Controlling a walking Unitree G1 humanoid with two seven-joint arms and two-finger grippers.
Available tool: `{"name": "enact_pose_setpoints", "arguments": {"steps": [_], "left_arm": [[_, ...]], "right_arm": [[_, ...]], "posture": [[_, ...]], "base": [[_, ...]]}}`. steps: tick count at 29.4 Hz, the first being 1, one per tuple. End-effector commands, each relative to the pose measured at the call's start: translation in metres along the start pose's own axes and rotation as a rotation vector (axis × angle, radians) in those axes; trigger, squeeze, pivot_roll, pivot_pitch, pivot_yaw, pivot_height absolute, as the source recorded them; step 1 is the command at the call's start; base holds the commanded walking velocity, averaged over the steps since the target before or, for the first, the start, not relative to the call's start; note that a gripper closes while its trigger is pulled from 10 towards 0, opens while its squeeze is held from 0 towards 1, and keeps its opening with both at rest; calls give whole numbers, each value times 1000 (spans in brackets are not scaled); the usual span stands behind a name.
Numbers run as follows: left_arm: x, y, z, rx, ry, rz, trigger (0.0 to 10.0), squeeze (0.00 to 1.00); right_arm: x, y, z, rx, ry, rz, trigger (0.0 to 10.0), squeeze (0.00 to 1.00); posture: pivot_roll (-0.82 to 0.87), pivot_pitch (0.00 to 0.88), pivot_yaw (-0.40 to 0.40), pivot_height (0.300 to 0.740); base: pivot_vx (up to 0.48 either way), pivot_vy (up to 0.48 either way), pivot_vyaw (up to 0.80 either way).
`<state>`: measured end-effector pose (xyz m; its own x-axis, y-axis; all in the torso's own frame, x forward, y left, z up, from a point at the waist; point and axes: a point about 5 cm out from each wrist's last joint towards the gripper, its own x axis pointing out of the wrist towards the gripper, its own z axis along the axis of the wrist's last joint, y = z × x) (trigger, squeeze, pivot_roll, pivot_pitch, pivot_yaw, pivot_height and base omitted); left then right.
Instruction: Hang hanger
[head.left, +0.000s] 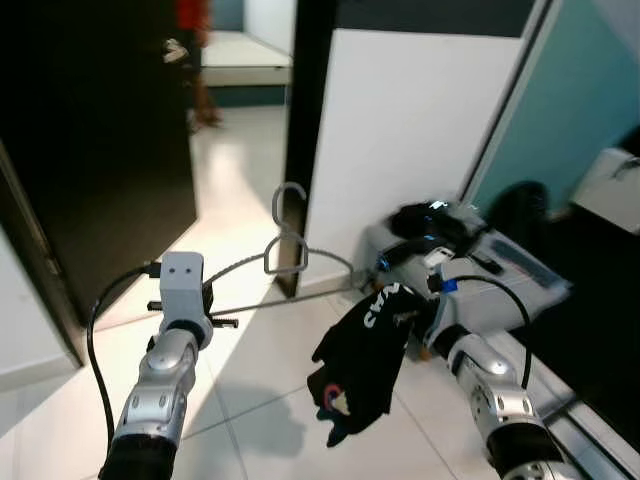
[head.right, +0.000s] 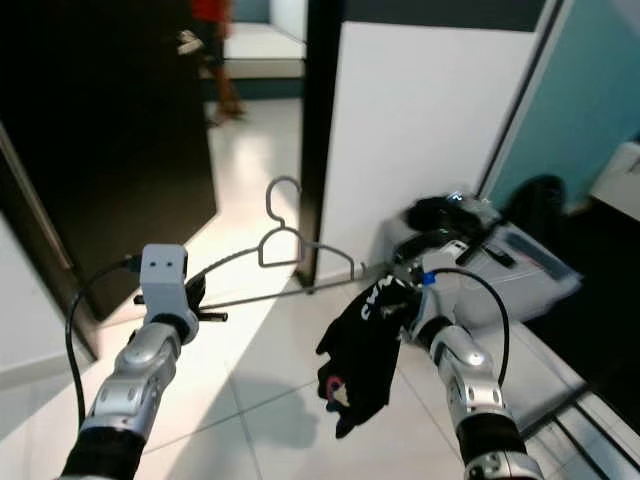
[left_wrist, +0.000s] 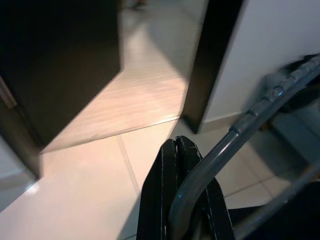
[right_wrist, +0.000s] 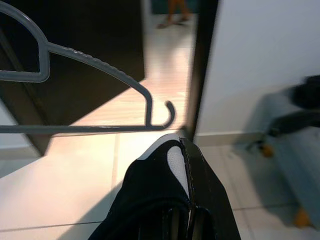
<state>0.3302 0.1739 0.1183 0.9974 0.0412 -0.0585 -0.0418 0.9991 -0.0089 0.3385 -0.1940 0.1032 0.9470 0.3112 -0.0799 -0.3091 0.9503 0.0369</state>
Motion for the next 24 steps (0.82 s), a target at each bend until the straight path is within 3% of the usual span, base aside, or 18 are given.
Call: {"name": "enact_pose_setpoints", "arguments": {"steps": [1, 15, 21, 24], "left_arm": [[1, -7, -1, -15, 2, -26, 10000, 0], [1, -8, 2, -38, -6, -88, 10000, 0], [6, 1, 0, 20, 18, -116, 10000, 0], [9, 4, 1, 56, 23, -109, 10000, 0]], "right_arm": [[-3, -6, 1, -11, -11, -14, 10000, 0], [-7, -9, 3, -17, -31, -8, 10000, 0], [-7, -2, 4, -7, -70, -20, 10000, 0], [-6, 1, 5, -1, -89, -31, 10000, 0]], "posture": [[95, 0, -107, 740], [84, 0, -77, 740], [67, 0, 54, 740], [74, 0, 72, 740]], "base": [[0, 0, 800], [0, 0, 800], [0, 0, 800], [0, 0, 800]]}}
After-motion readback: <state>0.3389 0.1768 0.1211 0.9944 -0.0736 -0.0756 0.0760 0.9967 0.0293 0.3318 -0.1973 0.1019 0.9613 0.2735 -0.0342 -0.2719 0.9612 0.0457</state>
